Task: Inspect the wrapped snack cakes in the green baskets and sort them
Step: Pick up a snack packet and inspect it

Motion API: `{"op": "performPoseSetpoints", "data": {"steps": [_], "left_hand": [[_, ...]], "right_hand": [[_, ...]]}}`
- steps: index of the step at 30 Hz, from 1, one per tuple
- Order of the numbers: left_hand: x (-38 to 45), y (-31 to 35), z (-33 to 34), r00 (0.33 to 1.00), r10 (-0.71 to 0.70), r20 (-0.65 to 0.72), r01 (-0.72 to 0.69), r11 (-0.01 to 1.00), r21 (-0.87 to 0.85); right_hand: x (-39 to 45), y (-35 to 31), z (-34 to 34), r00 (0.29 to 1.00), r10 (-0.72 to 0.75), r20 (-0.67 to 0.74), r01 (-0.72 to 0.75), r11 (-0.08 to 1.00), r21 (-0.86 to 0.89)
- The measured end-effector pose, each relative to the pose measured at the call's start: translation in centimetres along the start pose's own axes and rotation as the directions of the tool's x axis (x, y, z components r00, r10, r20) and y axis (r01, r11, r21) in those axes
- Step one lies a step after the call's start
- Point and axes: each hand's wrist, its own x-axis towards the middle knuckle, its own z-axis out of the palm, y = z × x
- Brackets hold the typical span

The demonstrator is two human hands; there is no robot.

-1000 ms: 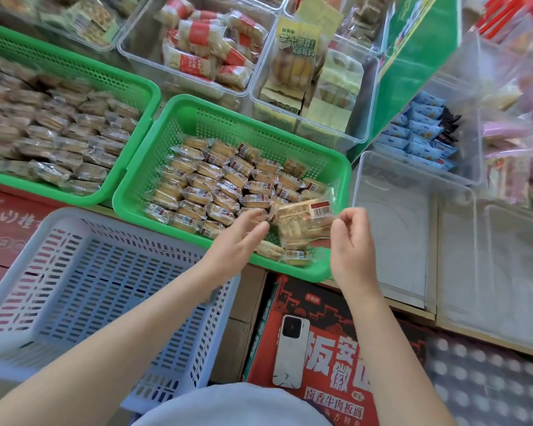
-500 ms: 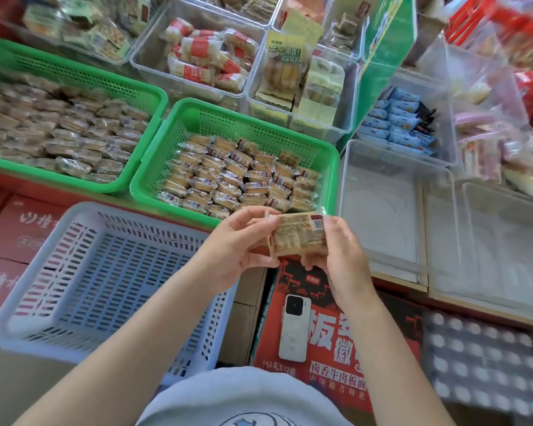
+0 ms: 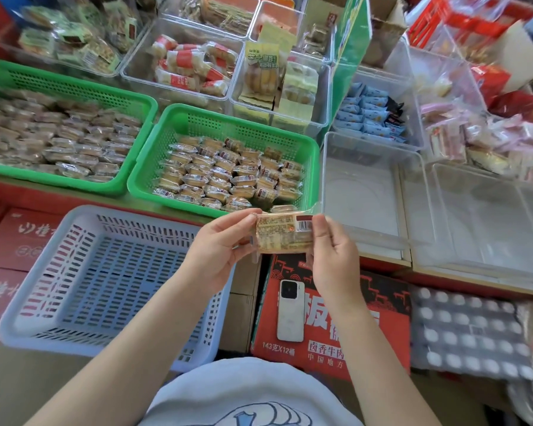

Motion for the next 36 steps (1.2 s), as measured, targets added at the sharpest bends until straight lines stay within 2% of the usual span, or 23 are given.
{"op": "performPoseSetpoints", "data": {"steps": [2,4,5,7,9,11,12,13,14,15,17,20,23,25,27,29,32,35,36], "left_hand": [[-0.3,-0.2,0.1,0.998,0.032,-0.050,-0.031,0.999,0.022],[-0.4,-0.5,0.2,0.995,0.056,-0.082,-0.052,0.997,0.048],[-0.5,-0.5,0.2,0.995,0.061,-0.080,-0.057,0.997,0.054],[-0.7,-0.3,0.2,0.997,0.061,-0.055,-0.057,0.996,0.065],[-1.0,0.2,0.2,0.998,0.063,-0.006,-0.063,0.996,0.067],[-1.4,0.9,0.3,0.996,0.074,0.057,-0.078,0.995,0.069],[-1.5,1.2,0.3,0.992,0.083,0.090,-0.090,0.993,0.073],[-1.7,1.5,0.2,0.988,0.092,0.122,-0.102,0.992,0.078],[-1.9,1.7,0.2,0.984,0.099,0.150,-0.113,0.990,0.088],[-2.0,1.9,0.3,0.979,0.105,0.173,-0.124,0.987,0.103],[-2.2,2.1,0.3,0.974,0.109,0.199,-0.136,0.983,0.127],[-2.0,2.2,0.1,0.975,0.103,0.197,-0.128,0.985,0.117],[-1.3,1.9,-0.4,0.987,0.121,0.103,-0.134,0.983,0.129],[-0.9,1.5,-0.9,0.979,0.204,0.016,-0.201,0.944,0.260],[-0.8,1.1,-1.2,0.952,0.305,0.006,-0.278,0.860,0.427],[-0.9,0.9,-1.3,0.929,0.366,0.058,-0.336,0.766,0.547],[-0.7,0.4,-1.5,0.894,0.425,0.141,-0.402,0.624,0.670],[0.2,0.1,-1.8,0.825,0.522,0.217,-0.476,0.433,0.766],[0.6,0.1,-2.0,0.803,0.556,0.214,-0.485,0.401,0.777]], "right_hand": [[-0.2,0.8,0.0,0.969,-0.242,-0.041,0.225,0.944,-0.241],[-0.2,1.7,-0.1,0.889,-0.455,-0.041,0.389,0.802,-0.453],[-0.2,1.8,-0.1,0.866,-0.498,-0.045,0.412,0.762,-0.500],[-0.3,1.8,-0.1,0.864,-0.498,-0.074,0.401,0.769,-0.498],[-0.4,1.7,-0.2,0.911,-0.399,-0.104,0.326,0.851,-0.411],[-0.3,1.0,-0.3,0.986,-0.114,-0.119,0.093,0.981,-0.173],[-0.2,0.5,-0.4,0.993,0.077,-0.091,-0.076,0.997,0.013],[0.1,0.1,-0.6,0.970,0.244,-0.021,-0.234,0.948,0.215],[0.3,-0.1,-0.8,0.936,0.343,0.076,-0.344,0.853,0.392],[0.5,-0.1,-1.1,0.911,0.379,0.166,-0.408,0.759,0.506],[0.8,0.1,-1.4,0.883,0.359,0.303,-0.469,0.651,0.596],[1.1,0.6,-1.4,0.856,0.289,0.429,-0.512,0.581,0.632],[1.6,0.5,-0.9,0.853,0.263,0.451,-0.515,0.563,0.647],[2.0,0.3,-0.3,0.868,0.295,0.399,-0.494,0.584,0.644],[2.5,0.0,0.3,0.871,0.363,0.331,-0.488,0.566,0.664],[3.0,-0.2,0.9,0.865,0.417,0.279,-0.482,0.539,0.691],[3.9,-0.3,1.8,0.848,0.468,0.247,-0.490,0.519,0.701],[4.6,-0.2,2.5,0.816,0.518,0.257,-0.528,0.485,0.697],[4.8,-0.2,2.8,0.806,0.531,0.260,-0.535,0.469,0.702]]}}
